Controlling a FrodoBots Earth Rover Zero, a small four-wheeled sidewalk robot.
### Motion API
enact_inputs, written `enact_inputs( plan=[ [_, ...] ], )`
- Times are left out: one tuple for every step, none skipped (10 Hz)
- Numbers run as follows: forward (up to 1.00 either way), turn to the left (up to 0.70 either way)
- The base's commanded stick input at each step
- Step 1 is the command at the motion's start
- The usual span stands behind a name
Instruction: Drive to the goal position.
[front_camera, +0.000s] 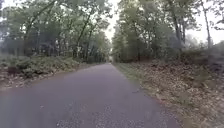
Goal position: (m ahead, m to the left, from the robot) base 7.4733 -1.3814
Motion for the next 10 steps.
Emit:
enact_inputs(
  plan=[
    [0.70,0.00],
    [0.70,0.00],
    [0.70,0.00],
    [0.70,0.00],
    [0.70,0.00],
    [0.70,0.00],
    [0.70,0.00],
    [0.70,0.00],
    [0.70,0.00],
    [0.70,0.00]
  ],
)
